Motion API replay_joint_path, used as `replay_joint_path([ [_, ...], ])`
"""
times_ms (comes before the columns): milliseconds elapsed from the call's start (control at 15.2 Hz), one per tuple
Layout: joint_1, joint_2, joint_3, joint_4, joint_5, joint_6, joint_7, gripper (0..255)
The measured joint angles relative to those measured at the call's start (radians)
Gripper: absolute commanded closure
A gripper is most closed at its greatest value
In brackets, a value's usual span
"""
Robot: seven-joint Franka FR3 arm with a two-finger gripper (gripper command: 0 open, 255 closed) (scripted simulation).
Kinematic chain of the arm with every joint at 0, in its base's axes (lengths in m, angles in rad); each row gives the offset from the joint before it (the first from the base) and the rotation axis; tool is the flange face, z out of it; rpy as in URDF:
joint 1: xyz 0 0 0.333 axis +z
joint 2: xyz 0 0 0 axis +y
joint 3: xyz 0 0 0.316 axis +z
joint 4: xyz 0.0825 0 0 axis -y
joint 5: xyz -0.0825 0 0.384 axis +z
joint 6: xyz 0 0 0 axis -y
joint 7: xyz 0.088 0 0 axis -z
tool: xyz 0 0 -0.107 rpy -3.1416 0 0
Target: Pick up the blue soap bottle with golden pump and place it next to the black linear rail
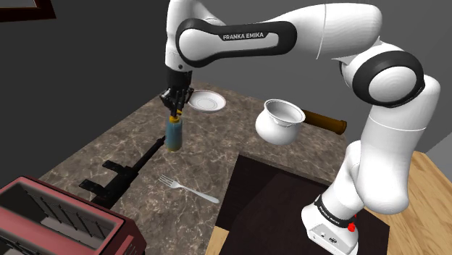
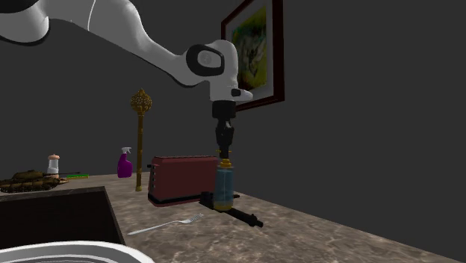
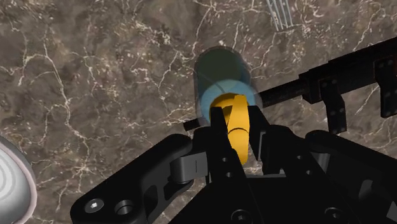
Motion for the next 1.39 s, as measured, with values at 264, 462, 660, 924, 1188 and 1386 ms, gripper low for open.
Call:
replay_joint_path([
  [264,0.000,0.009,0.000,-0.044,0.001,0.053,-0.004,255],
  [462,0.000,0.018,0.000,-0.070,0.002,0.089,-0.005,255],
  [660,0.000,0.030,0.000,-0.093,0.003,0.123,-0.008,255],
  [924,0.000,0.032,0.001,-0.110,0.003,0.141,-0.009,255],
  [1188,0.000,0.032,0.001,-0.111,0.003,0.143,-0.009,0],
  [1386,0.000,0.031,0.001,-0.111,0.003,0.143,-0.009,0],
])
